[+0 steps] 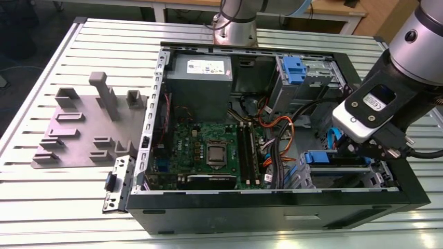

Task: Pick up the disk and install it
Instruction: 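Insert the second disk wire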

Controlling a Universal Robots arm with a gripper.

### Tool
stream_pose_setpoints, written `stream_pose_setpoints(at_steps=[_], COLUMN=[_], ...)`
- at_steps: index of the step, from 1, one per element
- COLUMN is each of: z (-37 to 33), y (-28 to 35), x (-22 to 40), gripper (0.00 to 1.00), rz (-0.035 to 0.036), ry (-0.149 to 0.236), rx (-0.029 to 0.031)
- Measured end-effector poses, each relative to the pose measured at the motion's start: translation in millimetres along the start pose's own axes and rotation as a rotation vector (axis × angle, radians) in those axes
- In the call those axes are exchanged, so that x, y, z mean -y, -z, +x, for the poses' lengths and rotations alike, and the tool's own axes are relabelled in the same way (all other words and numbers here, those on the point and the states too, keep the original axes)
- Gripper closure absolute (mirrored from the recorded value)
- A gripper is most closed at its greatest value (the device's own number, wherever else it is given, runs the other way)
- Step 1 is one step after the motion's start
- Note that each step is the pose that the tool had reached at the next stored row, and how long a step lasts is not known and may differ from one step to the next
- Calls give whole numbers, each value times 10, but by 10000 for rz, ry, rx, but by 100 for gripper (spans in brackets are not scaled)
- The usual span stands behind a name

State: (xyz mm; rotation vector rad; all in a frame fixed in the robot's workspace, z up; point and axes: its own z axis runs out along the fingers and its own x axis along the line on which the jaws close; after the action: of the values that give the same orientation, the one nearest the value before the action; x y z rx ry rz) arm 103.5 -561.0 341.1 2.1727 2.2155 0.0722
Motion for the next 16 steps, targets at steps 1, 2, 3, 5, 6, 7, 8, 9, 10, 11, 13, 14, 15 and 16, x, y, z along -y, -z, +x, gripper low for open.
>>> stream_pose_setpoints(at_steps=[1,2,3,5,6,7,8,9,10,11,13,14,15,16], z=[-5,-11,-15,-28,-32,-33,-33,-34,-34,-35,-38,-39,-40,-41], y=[-4,-6,-9,-13,-15,-18,-19,-21,-22,-24,-27,-27,-28,-30], x=[0,0,1,1,2,2,2,2,2,2,2,3,2,3], gripper=[84,84,84,84,84,84,84,84,84,84,84,84,84,84], rz=[-1,-1,-1,-2,-2,-2,-3,-3,-3,-2,-3,-2,-2,-3], ry=[-2,-3,-5,-7,-7,-7,-7,-8,-8,-8,-8,-7,-7,-7], rx=[-33,-60,-86,-121,-122,-125,-127,-130,-137,-140,-144,-142,-142,-143])
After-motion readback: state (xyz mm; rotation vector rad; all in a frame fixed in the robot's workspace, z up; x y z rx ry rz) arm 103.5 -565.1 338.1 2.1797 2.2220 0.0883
